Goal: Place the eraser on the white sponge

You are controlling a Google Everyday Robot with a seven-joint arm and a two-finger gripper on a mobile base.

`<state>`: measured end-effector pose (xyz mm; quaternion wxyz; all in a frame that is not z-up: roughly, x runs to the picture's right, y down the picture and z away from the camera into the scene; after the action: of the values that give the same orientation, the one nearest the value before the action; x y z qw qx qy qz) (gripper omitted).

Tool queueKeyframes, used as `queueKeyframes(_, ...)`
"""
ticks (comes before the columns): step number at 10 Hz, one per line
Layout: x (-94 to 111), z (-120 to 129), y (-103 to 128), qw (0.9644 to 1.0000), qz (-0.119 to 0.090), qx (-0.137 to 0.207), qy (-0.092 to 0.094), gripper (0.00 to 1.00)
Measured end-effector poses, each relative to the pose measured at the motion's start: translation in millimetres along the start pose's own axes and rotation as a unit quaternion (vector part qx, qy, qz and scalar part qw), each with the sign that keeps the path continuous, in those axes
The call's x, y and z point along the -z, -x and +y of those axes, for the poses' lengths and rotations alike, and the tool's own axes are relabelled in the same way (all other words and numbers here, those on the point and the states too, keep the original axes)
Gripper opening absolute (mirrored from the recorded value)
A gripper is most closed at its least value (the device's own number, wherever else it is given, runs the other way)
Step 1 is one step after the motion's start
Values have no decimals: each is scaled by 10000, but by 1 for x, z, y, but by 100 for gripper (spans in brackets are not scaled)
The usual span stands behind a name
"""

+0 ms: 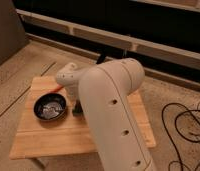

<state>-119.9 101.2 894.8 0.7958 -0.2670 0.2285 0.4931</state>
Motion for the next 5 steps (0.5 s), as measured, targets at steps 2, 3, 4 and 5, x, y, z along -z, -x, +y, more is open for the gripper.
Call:
queueKeyframes(2,-2,1,0,10000,39,34,8,35)
queueKeyframes(3,-2,2,1,10000,52,46,15,44)
queueKeyframes(4,-3,2,1,10000,58,52,23,55)
queueKeyframes(5,-3,2,2,10000,60,59,23,62)
